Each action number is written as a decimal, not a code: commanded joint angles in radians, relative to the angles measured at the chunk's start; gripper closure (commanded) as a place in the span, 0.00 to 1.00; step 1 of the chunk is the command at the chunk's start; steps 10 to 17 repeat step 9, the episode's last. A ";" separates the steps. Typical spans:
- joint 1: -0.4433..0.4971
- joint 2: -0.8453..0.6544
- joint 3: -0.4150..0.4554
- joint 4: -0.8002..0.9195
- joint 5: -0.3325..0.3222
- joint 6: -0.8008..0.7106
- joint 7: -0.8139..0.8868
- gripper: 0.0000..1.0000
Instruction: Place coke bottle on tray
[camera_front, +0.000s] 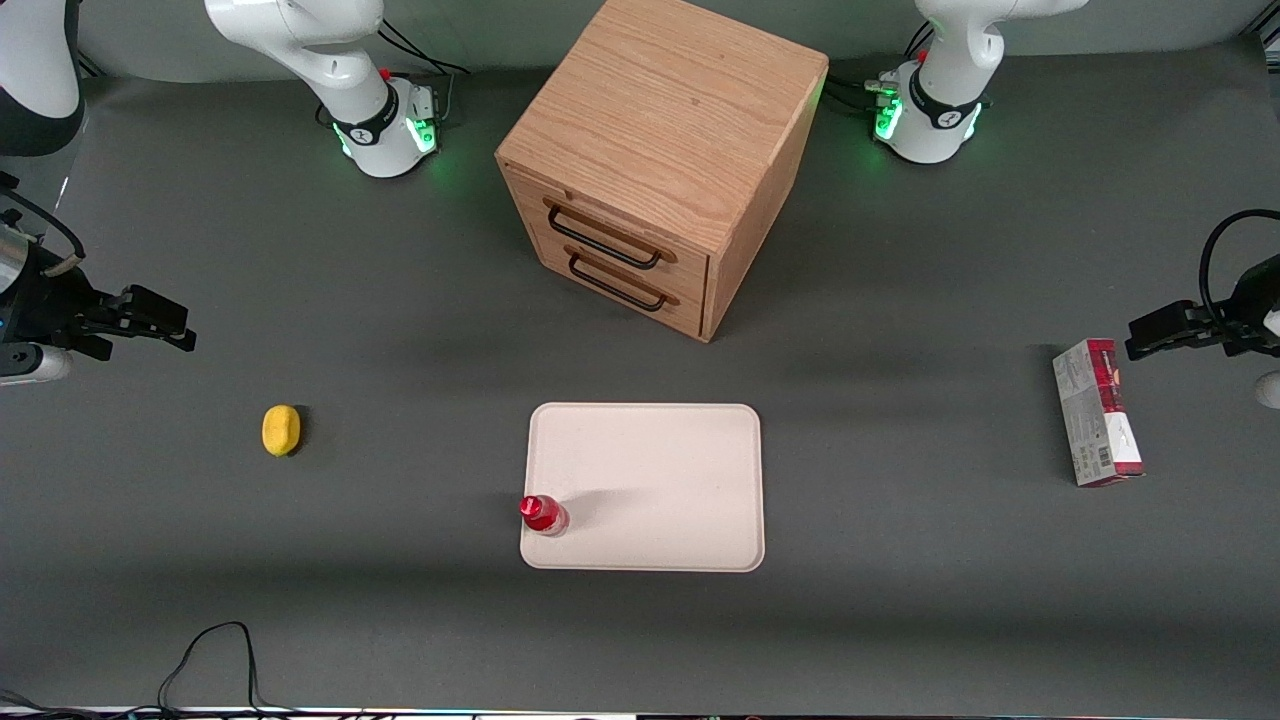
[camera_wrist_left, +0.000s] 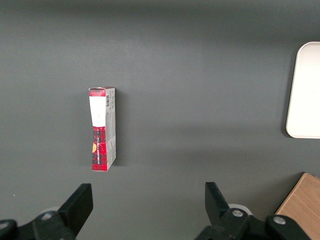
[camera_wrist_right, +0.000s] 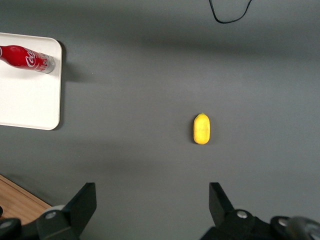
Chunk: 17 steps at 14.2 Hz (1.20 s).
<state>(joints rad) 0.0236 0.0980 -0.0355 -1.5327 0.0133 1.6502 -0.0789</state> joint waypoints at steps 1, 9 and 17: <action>-0.008 -0.014 0.008 -0.020 -0.018 0.030 0.002 0.00; 0.030 -0.011 -0.035 -0.017 -0.016 0.026 0.013 0.00; 0.030 -0.011 -0.035 -0.017 -0.016 0.026 0.013 0.00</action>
